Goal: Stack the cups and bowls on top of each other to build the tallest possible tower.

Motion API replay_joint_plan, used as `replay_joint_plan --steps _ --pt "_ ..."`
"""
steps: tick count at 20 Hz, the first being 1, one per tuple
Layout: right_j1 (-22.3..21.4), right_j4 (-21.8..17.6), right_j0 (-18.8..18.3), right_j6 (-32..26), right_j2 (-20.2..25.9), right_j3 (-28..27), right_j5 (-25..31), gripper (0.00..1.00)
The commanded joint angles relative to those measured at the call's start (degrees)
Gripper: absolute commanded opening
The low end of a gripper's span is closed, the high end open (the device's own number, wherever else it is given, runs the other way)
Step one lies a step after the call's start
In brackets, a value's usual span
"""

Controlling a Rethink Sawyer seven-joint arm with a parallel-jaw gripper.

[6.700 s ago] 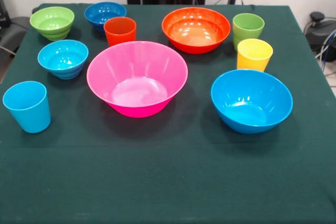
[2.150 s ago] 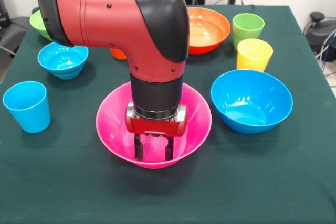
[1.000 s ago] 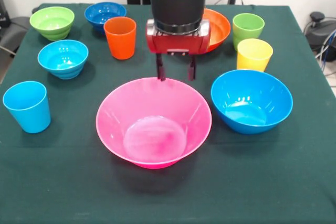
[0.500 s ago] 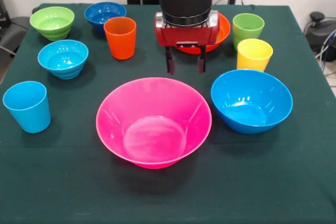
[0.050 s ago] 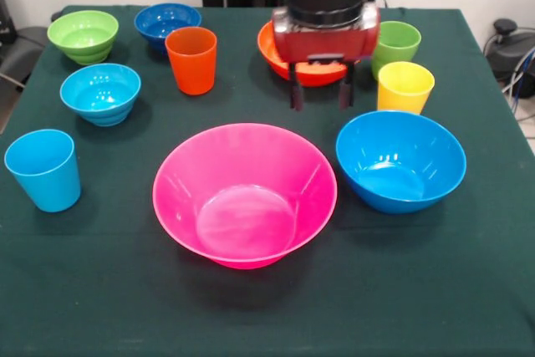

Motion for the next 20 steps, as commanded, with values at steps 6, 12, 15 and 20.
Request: replay_joint_plan --steps 6,12,15,20 --pt "-2.9 1.3 6.8 9.2 -3.0 3.0 1.3 1.00" --pt "7.0 -0.5 6.8 8.6 -5.7 -3.7 -5.0 1.00" --pt "11.5 -1.5 6.9 7.2 -5.9 -6.8 -9.0 1.00" --pt "12.5 1.4 5.2 4.9 -3.7 -6.2 -8.9 1.00"
